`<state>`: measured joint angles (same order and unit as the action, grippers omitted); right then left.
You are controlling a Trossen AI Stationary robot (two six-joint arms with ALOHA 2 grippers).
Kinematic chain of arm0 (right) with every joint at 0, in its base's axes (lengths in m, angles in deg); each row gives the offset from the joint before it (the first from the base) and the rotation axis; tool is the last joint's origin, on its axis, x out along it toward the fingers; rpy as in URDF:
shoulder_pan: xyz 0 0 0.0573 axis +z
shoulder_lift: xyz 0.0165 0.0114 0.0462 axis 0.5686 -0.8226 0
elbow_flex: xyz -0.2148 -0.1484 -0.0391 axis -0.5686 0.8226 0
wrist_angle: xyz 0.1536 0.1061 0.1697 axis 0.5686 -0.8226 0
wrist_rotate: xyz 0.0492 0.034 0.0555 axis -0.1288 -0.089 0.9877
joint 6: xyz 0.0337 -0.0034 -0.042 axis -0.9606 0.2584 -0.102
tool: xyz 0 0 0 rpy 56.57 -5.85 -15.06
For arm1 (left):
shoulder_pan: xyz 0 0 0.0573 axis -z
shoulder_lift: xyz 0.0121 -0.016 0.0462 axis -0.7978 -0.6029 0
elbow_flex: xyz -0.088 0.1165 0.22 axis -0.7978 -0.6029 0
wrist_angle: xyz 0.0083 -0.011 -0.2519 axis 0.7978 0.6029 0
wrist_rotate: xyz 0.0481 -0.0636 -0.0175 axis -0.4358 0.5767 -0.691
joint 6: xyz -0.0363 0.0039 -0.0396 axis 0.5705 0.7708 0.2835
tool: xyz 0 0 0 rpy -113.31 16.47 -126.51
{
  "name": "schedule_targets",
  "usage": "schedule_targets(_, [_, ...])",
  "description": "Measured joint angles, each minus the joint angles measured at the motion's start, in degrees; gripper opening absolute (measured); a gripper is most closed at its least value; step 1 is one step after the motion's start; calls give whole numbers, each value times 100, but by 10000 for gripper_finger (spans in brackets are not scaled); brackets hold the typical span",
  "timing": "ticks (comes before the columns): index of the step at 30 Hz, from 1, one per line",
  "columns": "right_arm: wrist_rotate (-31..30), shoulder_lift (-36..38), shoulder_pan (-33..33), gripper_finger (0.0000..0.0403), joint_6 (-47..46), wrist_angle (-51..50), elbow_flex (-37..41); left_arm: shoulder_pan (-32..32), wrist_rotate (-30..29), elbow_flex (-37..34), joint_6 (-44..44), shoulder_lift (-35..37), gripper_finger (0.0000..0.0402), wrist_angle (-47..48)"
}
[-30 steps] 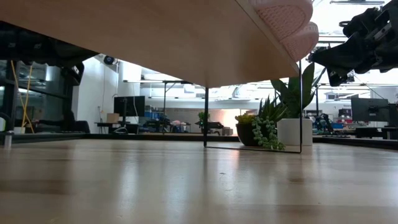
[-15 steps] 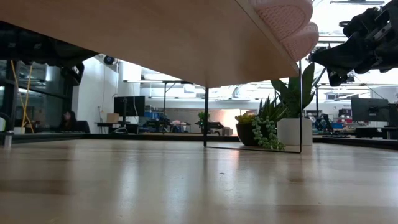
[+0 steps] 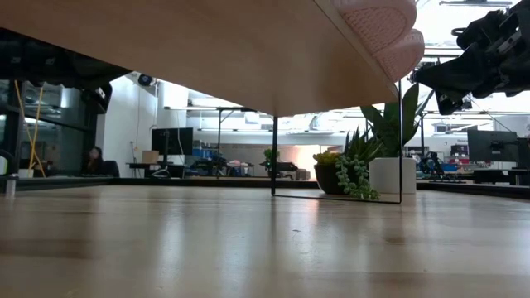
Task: Pick and place slides into the shelf
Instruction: Return to Home Position
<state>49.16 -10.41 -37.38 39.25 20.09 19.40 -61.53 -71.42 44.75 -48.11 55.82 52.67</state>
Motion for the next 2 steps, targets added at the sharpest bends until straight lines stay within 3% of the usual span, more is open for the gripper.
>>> schedule_targets(2, [0,-2,-1,0,0,1,0,-1,0,0,0,0,1,2])
